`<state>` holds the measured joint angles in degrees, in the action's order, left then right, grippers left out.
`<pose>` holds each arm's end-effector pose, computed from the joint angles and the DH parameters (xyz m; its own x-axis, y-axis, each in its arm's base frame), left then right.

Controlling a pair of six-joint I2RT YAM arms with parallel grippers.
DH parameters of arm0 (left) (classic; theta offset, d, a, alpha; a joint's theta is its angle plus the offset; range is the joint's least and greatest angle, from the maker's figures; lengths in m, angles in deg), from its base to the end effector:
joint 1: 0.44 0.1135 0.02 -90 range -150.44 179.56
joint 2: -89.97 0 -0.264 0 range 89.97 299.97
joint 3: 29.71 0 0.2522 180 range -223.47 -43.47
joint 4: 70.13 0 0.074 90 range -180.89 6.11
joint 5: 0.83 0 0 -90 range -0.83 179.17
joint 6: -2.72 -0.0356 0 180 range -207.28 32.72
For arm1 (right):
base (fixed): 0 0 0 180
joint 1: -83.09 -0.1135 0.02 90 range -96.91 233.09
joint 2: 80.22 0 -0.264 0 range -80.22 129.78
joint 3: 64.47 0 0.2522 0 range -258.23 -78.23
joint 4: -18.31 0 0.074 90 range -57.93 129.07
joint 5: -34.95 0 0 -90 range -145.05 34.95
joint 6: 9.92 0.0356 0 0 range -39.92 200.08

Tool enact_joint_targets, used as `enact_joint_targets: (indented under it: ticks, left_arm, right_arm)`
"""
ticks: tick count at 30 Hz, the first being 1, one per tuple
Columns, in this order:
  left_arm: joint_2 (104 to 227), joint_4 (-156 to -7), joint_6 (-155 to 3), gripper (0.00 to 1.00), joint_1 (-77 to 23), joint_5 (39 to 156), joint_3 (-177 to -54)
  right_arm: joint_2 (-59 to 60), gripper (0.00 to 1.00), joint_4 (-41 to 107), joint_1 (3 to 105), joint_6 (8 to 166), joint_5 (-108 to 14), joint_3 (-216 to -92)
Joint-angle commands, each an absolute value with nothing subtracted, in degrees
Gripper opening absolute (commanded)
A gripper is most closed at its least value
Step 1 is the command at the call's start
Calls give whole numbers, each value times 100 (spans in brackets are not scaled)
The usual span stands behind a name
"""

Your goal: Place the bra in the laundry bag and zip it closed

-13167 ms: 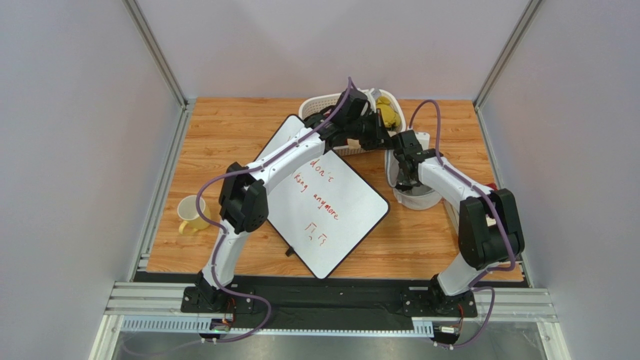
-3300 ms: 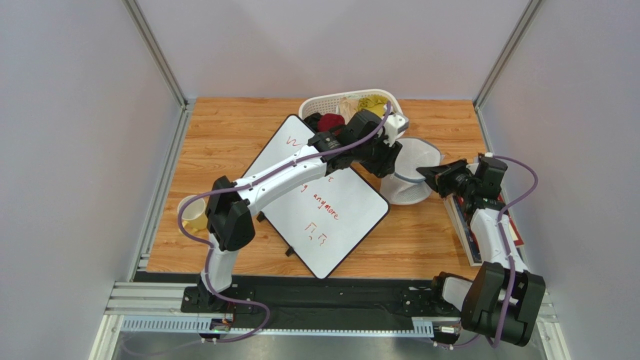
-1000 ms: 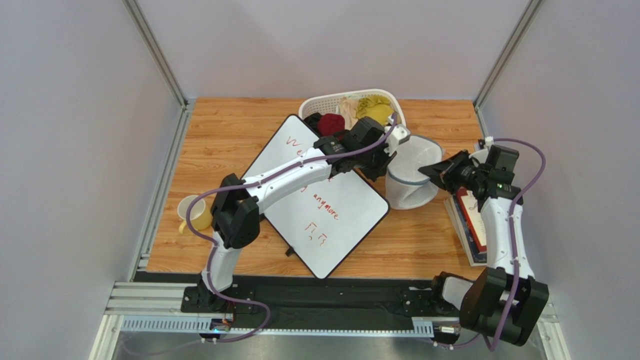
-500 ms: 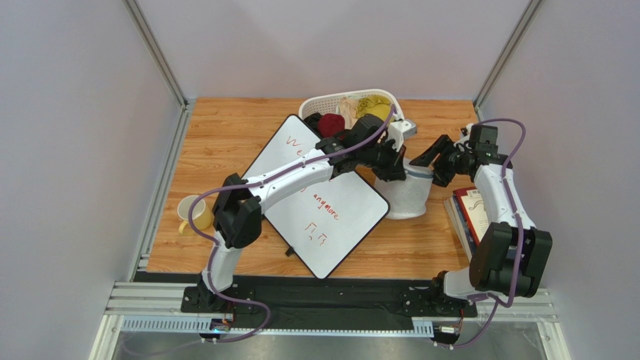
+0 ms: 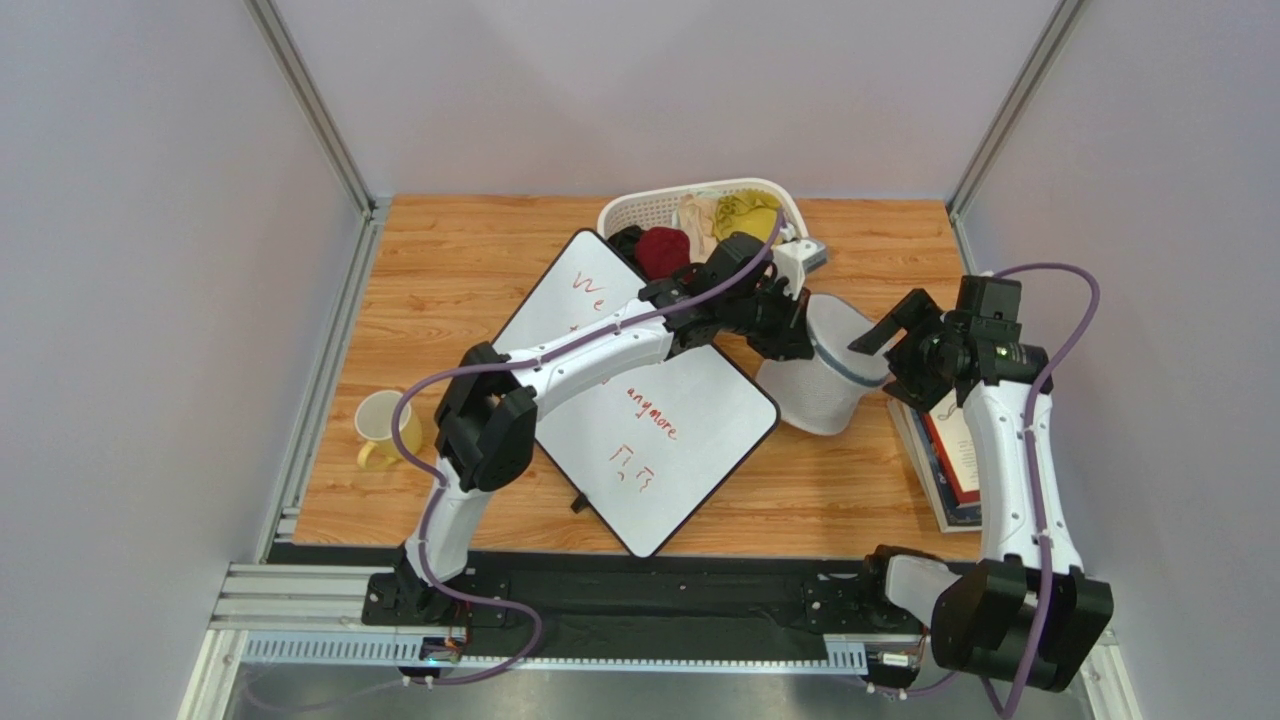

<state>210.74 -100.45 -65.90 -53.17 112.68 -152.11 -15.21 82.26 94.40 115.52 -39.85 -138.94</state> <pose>0.2919 -0.4071 0.2963 -0.6140 0.2548 -0.7470 0.7709 0.3970 -0.4981 0.2177 -0.0340 0.3060 -0.6272 0.6961 -0.3495 0.4954 0.7027 0.5107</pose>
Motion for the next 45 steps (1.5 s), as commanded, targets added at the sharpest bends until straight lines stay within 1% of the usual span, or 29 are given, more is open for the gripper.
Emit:
enact_joint_targets:
  ticks: [1, 4, 5, 7, 9, 10, 11, 14, 17, 20, 24, 27, 30, 33, 34, 36, 37, 39, 40, 42, 45]
  left_arm:
    - [20854, -9672, -6478, 0, -5300, 11106, -15175]
    - [20819, -9664, -6426, 0, -5300, 11001, -15131]
    - [20784, -9655, -6373, 0, -5292, 10905, -15079]
    - [20749, -9629, -6286, 0, -5265, 10808, -15017]
    - [20713, -9541, -6145, 0, -5265, 10816, -14929]
    - [20713, -9506, -6110, 0, -5265, 10868, -14911]
    - [20722, -9462, -6074, 0, -5265, 11025, -14894]
    - [20713, -9347, -5960, 0, -5265, 11237, -14771]
    - [20608, -9198, -5916, 0, -5265, 11308, -14517]
    - [20485, -9031, -5872, 0, -5265, 11404, -14279]
    - [20379, -8864, -5881, 0, -5265, 11519, -14120]
    - [20327, -8732, -5872, 0, -5265, 11668, -14059]
    - [20300, -8688, -5907, 0, -5283, 11879, -14076]
    - [20239, -8705, -6012, 0, -5318, 11994, -14032]
    - [20221, -8723, -6030, 0, -5326, 12002, -14015]
    - [20195, -8854, -6082, 0, -5327, 11941, -13962]
    - [20186, -8933, -6118, 0, -5327, 11889, -13971]
    - [20212, -9257, -6171, 0, -5318, 11722, -14041]
    - [20230, -9390, -6188, 0, -5318, 11678, -14154]
    - [20300, -9915, -6276, 0, -5300, 11432, -14313]
    - [20283, -10418, -6504, 0, -5274, 10905, -14498]
  right_arm:
    - [-2001, 81, 8629, 9408, 12006, -4335, -13782]
    - [-2124, 81, 9068, 9408, 12191, -4643, -13966]
    - [-2142, 82, 9139, 9408, 12227, -4556, -13975]
    - [-2308, 81, 9148, 9408, 12619, -3995, -13784]
    - [-2641, 81, 8842, 9382, 13086, -3347, -13467]
    - [-2782, 80, 8666, 9321, 13349, -3221, -13292]
    - [-2923, 79, 8343, 9294, 13874, -3185, -12977]
    - [-3363, 76, 7929, 9250, 14693, -3395, -12519]
    - [-3583, 71, 7384, 9197, 15258, -3395, -12096]
    - [-3435, 70, 7119, 9118, 15505, -3510, -12077]
    - [-2926, 70, 6872, 8960, 15576, -3431, -12235]
    - [-2749, 67, 6705, 8784, 15768, -3535, -12253]
    - [-2573, 62, 6529, 8731, 15822, -3702, -12314]
    - [-2310, 49, 6625, 8731, 15620, -3808, -12542]
    - [-2266, 42, 6634, 8731, 15559, -3835, -12586]
    - [-2195, 31, 6643, 8731, 15418, -3913, -12596]
    - [-2177, 24, 6643, 8731, 15357, -3923, -12596]
    - [-2168, 15, 6652, 8731, 15181, -3914, -12561]
    - [-2160, 8, 6652, 8749, 15111, -3897, -12552]
    - [-2116, 1, 6652, 8784, 14787, -3818, -12560]
    - [-2019, 0, 6582, 8976, 14260, -3503, -12534]
